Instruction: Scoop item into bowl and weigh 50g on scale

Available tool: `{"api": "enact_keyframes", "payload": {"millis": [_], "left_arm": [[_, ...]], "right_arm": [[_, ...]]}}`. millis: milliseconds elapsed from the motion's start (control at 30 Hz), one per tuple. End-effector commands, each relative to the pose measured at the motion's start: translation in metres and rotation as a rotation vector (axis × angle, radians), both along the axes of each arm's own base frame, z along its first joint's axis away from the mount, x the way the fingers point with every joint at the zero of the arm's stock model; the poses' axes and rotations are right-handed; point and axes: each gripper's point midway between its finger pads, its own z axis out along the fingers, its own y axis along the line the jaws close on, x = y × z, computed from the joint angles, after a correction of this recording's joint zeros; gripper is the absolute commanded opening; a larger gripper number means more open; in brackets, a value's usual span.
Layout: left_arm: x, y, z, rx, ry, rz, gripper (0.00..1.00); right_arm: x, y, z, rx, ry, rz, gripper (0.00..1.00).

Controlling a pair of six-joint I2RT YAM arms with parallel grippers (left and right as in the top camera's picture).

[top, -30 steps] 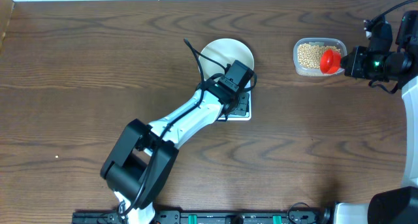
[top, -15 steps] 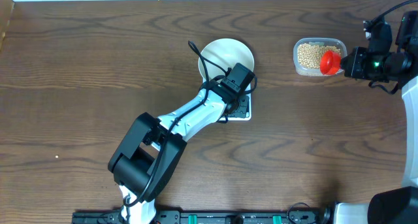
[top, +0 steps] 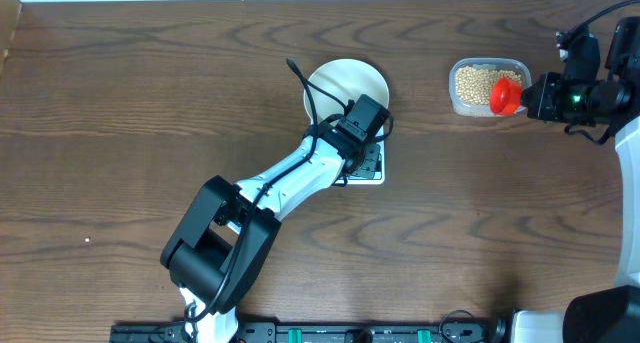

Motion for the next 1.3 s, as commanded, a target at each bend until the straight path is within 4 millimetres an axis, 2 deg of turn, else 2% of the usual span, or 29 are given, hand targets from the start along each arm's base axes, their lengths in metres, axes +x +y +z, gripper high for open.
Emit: {"api": "enact_keyframes", "payload": {"millis": [0,300,433,633,833,1267], "left_arm": [[0.002,0.003,0.024,-0.001,-0.047,-0.018,0.08],[-0.005,0.010,0.084,-0.036,-0.137,-0.068,0.07],[-0.013,0.017,0.098,-0.007,-0.157,-0.143,0.07],[-0.024,0.034,0.099,0.040,-0.118,-0.163,0.07],[-0.020,0.054,0.095,0.050,-0.081,-0.116,0.08],[-0.017,0.059,0.095,0.077,-0.095,-0.177,0.07]], "right_arm": [[0.003,-0.001,0.004,-0.010,-0.013,0.014,0.01],[0.003,-0.001,0.004,-0.010,-0.013,0.014,0.01],[0.003,-0.001,0.004,-0.012,-0.014,0.017,0.01],[0.003,-0.002,0.004,-0.014,-0.018,0.020,0.01],[0.005,-0.002,0.005,-0.020,-0.026,0.025,0.01],[0.004,-0.002,0.004,-0.019,-0.024,0.026,0.01]]}}
